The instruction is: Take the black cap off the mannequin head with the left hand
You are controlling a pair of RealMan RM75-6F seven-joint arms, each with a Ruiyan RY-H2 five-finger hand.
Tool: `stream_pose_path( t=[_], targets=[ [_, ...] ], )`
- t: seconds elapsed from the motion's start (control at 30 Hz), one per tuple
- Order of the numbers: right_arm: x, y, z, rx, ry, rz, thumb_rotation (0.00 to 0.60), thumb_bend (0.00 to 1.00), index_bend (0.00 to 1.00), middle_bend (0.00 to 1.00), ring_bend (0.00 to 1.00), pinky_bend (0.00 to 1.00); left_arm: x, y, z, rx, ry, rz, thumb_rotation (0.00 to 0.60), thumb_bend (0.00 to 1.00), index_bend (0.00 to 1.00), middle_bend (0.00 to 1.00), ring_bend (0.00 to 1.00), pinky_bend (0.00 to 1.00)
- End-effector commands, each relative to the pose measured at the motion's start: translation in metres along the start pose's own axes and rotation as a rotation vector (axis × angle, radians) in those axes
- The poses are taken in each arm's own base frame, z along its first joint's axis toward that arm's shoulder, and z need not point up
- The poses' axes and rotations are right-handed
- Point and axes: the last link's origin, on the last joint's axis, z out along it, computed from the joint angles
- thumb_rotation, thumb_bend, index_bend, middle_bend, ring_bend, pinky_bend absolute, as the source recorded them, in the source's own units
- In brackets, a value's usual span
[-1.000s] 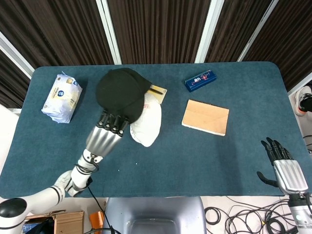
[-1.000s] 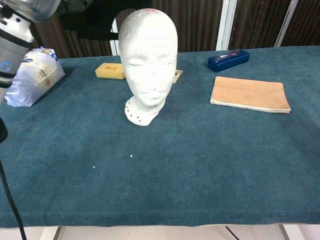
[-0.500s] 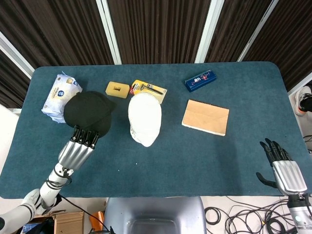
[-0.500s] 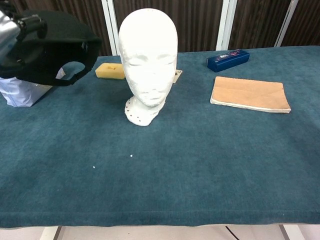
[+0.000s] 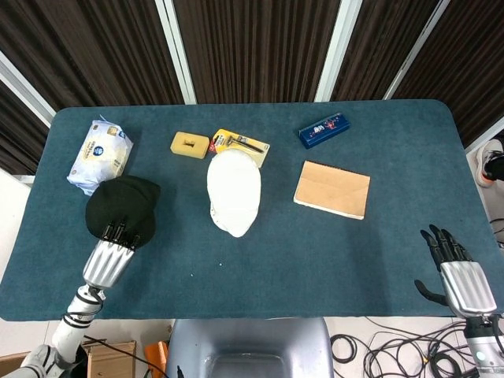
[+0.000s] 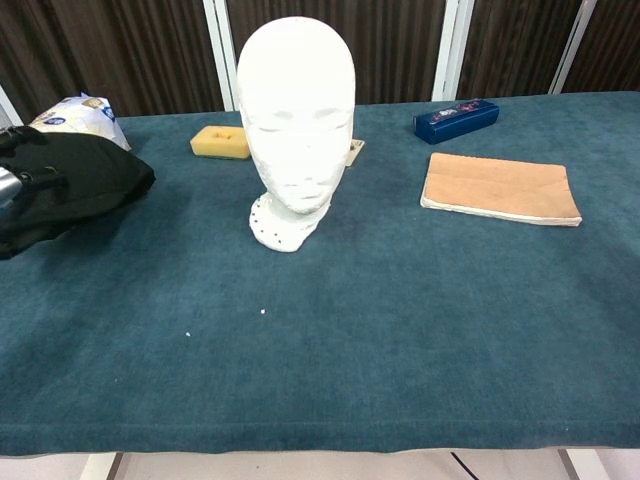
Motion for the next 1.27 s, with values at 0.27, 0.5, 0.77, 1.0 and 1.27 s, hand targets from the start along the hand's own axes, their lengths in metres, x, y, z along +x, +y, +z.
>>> stream_pose_path(
  t=[0.27,0.5,0.77,1.0,1.27],
  targets=[
    [0.001,0.001,0.000,-0.017,0.023,0.011,0.600,0.18,0.00,0.00,0.00,0.23,0.030,0.015,-0.045,-0.039,-0.596,-0.557,0.600,0.19,0.00,0.00,0.00,0.16],
    [0.001,0.000,0.001,-0.012,0.024,0.009,0.600,0.18,0.00,0.00,0.00,0.23,0.044,0.020,-0.058,-0.129,-0.713,-0.701,0.600,0.19,0.00,0.00,0.00,0.10],
    [0.001,0.001,0.000,-0.011,0.019,0.005,0.600,0.18,0.00,0.00,0.00,0.23,0.077,-0.020,-0.062,-0.024,-0.470,-0.771,0.600,0.21,0.00,0.00,0.00,0.07],
    [-0.002,-0.001,-0.002,-0.009,0.014,-0.018,0.600,0.18,0.00,0.00,0.00,0.23,0.098,-0.064,-0.110,0.219,-0.387,-0.718,0.600,0.30,0.00,0.00,0.00,0.06],
    [-0.004,-0.006,-0.001,0.006,0.015,-0.021,0.600,0.18,0.00,0.00,0.00,0.23,0.084,-0.075,-0.131,0.338,-0.347,-0.667,0.600,0.31,0.00,0.00,0.00,0.03]
  ],
)
